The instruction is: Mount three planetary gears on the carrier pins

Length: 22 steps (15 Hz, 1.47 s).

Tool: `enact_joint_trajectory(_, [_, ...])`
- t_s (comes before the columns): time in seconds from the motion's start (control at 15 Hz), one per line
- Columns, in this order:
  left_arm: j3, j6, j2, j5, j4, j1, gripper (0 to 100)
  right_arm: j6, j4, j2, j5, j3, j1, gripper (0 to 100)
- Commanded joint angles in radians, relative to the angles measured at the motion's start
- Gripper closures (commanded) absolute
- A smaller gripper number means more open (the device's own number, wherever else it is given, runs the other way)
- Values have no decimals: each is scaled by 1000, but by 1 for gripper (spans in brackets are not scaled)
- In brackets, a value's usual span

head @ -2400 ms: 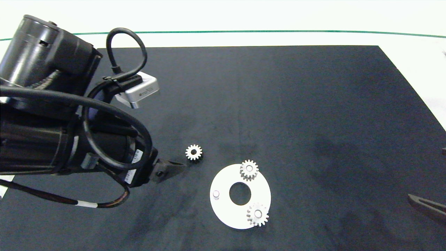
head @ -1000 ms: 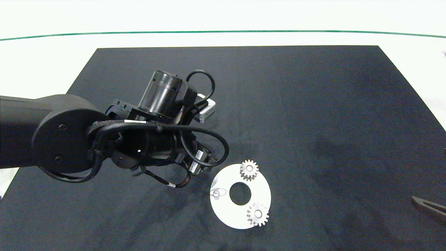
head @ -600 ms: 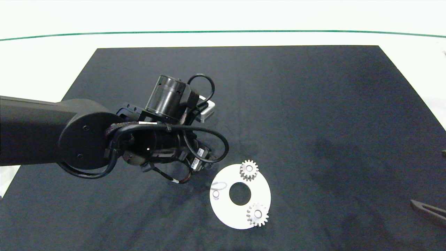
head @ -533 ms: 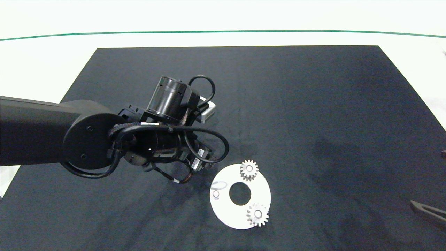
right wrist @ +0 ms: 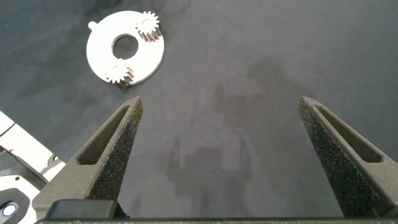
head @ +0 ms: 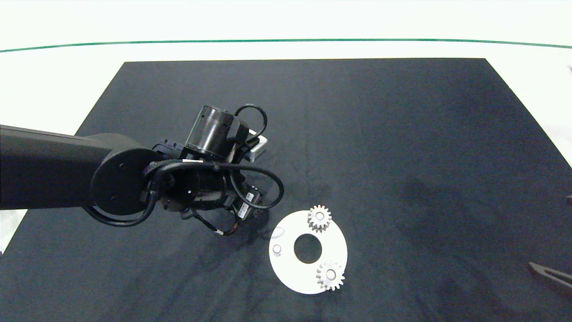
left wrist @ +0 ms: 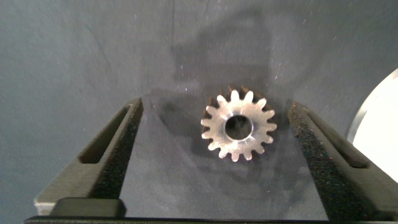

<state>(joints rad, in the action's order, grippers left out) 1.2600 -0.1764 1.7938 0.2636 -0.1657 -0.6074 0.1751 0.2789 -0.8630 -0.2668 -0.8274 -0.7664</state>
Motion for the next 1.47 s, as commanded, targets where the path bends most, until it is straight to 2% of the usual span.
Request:
enact_joint_trajectory(0.07, [-16,2,-10,-1,-1,3,14,1,2,4,-2,2,-1,0])
enact_joint_trajectory(1.33, [-56,8,-30,-6,26,2,52,1,0,1,0,11,-4,0])
enact_joint_trajectory(1.47, [-59,23,-30,-17,26,2,56,1,0,1,0,16,-4,0])
